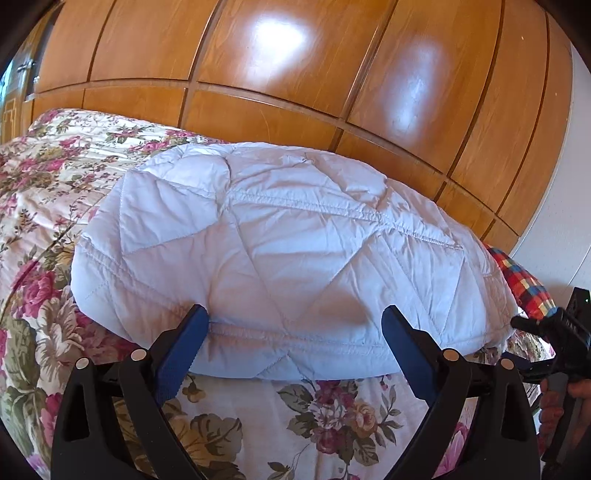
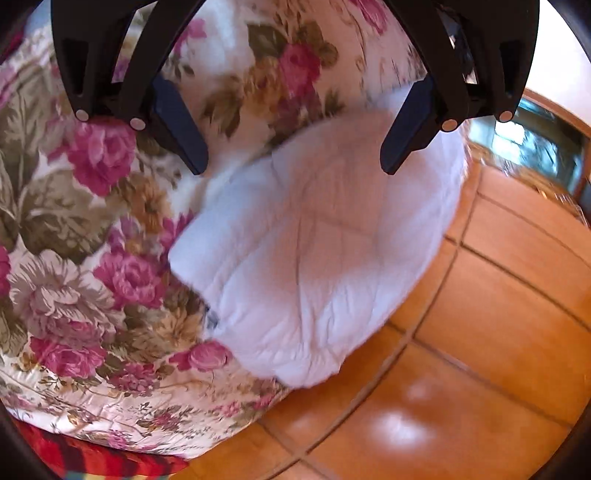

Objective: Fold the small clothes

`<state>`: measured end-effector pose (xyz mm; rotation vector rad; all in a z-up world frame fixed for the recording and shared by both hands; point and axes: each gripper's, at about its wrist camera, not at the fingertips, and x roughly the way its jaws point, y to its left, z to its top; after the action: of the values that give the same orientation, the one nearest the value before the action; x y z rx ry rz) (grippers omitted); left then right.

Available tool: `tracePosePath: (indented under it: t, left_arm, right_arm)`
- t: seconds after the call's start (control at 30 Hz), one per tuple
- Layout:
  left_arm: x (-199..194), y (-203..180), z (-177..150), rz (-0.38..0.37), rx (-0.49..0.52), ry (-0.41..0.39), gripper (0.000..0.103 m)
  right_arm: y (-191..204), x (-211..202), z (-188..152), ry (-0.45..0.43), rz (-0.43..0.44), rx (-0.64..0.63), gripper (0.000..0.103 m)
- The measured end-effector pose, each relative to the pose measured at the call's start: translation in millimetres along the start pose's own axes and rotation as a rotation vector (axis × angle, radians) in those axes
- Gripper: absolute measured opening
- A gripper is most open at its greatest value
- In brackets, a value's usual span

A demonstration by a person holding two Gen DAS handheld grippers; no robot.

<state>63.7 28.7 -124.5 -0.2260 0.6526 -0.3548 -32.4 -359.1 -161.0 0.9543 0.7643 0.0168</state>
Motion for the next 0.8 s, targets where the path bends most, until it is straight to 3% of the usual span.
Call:
tracePosePath:
  t: [0.2, 0.37, 0.5, 0.63, 0.73, 0.77, 0.8]
  left_arm:
    - [-4.6, -1.2, 1.8, -0.008, -0.023, -0.001, 0.094]
    - [-14.4, -10.4, 15.8, -0.017, -0.008, -0.031, 0.094]
    - [-14.8, -25.8, 31.2, -0.003, 0.057, -0.061, 0.094]
    - [-8.9, -43.0, 46.4, -0.034, 0.077, -0.069, 0.093]
    - [-1.4, -60.8, 59.9, -0.06, 0.106, -0.08, 0.069]
    - [2.4, -67.4, 63.9, -0.075, 0.122, -0.081, 0.053]
    - [7.9, -74.3, 67.2, -0.093, 0.144, -0.075, 0.044]
  right_arm:
    - [-1.0, 12.5, 19.1, -0.098, 0.085, 0.072, 0.094]
    - [2.0, 21.3, 25.6, -0.184, 0.16, 0.1, 0.083]
    - [-1.6, 33.5, 34.6, -0.178, 0.181, 0.126, 0.073]
    - [-4.8, 42.2, 36.7, -0.164, 0.171, 0.143, 0.04]
    - [-14.5, 49.2, 37.6, -0.161, 0.205, 0.193, 0.033]
    - [-14.0, 48.8, 37.5, -0.16, 0.203, 0.186, 0.033]
    - [-13.6, 48.4, 37.6, -0.158, 0.199, 0.177, 0.033]
